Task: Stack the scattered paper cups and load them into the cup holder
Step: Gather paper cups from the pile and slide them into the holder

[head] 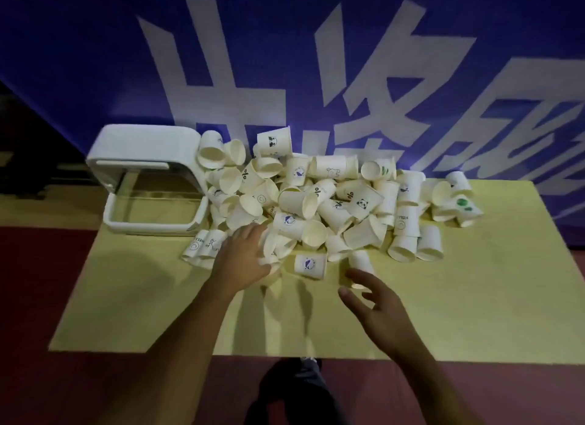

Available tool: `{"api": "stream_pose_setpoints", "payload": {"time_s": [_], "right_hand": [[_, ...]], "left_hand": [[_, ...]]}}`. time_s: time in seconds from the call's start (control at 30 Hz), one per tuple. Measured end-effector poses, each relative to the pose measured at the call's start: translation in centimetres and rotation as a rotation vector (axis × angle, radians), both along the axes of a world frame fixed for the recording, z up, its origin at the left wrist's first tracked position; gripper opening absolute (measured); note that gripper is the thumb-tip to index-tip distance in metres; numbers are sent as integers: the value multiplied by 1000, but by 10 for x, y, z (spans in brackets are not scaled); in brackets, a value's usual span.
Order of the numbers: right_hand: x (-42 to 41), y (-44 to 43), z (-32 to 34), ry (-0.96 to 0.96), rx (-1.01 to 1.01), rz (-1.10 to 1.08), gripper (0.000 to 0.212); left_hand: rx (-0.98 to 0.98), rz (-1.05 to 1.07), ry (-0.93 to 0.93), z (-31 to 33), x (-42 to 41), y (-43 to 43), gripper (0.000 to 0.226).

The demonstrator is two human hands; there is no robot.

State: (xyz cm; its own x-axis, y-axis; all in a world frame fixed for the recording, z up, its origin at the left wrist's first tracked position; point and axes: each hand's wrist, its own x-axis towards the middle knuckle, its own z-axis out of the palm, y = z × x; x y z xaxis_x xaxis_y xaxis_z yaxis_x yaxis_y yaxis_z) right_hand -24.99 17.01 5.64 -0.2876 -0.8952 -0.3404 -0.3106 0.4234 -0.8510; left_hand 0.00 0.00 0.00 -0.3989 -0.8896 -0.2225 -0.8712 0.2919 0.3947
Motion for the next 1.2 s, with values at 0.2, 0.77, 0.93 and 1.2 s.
{"api": "stream_pose_setpoints", "payload": {"time_s": [0.2,0.77,0.93,1.2], "right_hand": [[-33,-59,-13,-15,33,-20,39],[-9,-176,-41,222,29,50,81],[4,-216,-55,455,101,212,107],[4,-228,-81,490,101,205,92]], "left_hand": [[-51,-180,-234,-39,-10,-33,87],[-176,-110,115,-17,5,-56,72],[2,405,621,13,4,-32,67],[14,544,734,27,18,-21,69]]}}
